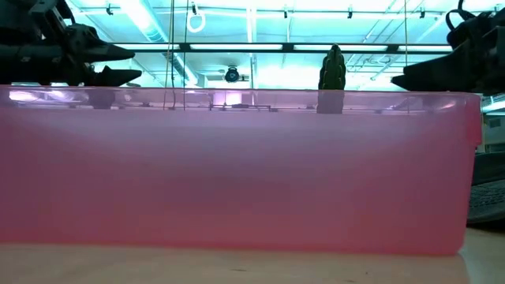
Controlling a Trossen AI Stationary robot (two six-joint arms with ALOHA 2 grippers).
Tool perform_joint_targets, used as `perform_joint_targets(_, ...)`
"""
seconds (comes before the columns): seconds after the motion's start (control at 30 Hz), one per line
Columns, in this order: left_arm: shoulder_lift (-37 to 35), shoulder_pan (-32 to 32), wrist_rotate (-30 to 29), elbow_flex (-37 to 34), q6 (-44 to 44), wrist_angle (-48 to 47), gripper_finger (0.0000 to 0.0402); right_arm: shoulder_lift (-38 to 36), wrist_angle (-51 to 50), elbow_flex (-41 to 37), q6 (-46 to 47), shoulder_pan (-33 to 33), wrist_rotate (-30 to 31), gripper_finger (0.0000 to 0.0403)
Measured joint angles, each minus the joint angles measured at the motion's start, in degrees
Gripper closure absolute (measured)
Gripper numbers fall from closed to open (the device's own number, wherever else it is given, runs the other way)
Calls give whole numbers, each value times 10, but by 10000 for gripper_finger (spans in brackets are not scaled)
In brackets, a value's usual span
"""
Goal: Pick & Place hat
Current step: Put the blue cap into the blue pin
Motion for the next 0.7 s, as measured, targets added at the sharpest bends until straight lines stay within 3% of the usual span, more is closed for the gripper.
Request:
perform_joint_targets(0.17,0,0,34,0,0,22,236,0,0,0,-38,0,0,204)
perform_joint_targets(0.37,0,-12,71,0,-6,124,236,0,0,0,-39,0,0,204)
perform_joint_targets(0.7,0,-148,98,0,13,312,236,0,0,0,-39,0,0,204)
